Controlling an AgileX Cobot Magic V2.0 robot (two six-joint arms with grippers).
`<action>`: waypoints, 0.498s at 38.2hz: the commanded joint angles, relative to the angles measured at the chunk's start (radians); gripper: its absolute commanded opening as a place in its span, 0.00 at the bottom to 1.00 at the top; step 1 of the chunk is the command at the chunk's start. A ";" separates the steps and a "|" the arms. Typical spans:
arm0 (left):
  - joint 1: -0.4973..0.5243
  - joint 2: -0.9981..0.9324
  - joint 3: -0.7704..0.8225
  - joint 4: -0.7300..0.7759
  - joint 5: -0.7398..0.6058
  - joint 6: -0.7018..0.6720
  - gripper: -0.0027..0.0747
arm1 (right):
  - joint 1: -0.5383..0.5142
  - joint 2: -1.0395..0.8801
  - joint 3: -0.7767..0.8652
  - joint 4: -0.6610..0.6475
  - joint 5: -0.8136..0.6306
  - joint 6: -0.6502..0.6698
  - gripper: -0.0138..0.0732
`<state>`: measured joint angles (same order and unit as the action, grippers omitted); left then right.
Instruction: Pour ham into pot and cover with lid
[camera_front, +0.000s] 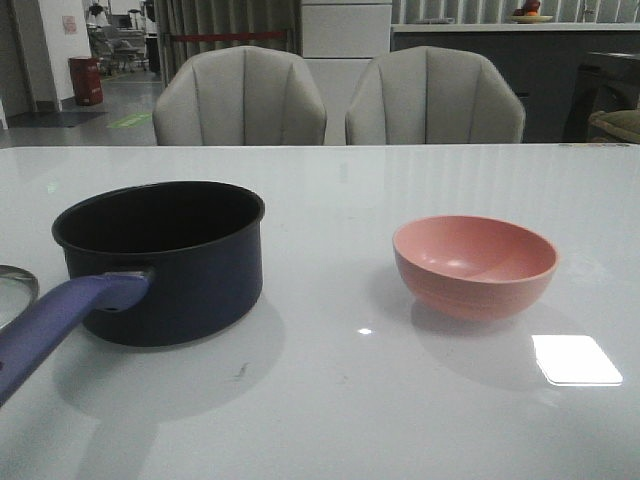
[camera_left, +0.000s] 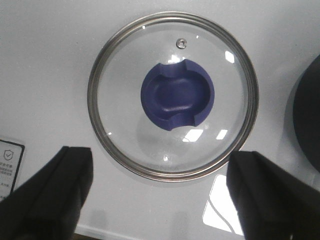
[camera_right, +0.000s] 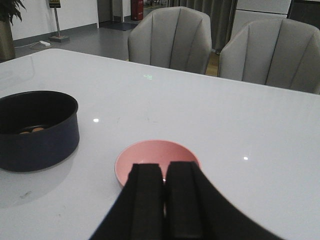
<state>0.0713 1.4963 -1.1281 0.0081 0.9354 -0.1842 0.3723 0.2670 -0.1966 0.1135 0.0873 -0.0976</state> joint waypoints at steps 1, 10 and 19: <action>-0.004 0.027 -0.072 -0.013 0.010 0.000 0.78 | 0.003 0.006 -0.027 0.002 -0.076 -0.008 0.34; -0.004 0.140 -0.152 -0.008 0.071 0.000 0.81 | 0.003 0.006 -0.027 0.002 -0.076 -0.008 0.34; -0.004 0.215 -0.189 -0.020 0.067 0.000 0.81 | 0.003 0.006 -0.027 0.002 -0.076 -0.008 0.34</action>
<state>0.0694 1.7357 -1.2772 0.0000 1.0135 -0.1822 0.3723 0.2670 -0.1966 0.1135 0.0873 -0.0976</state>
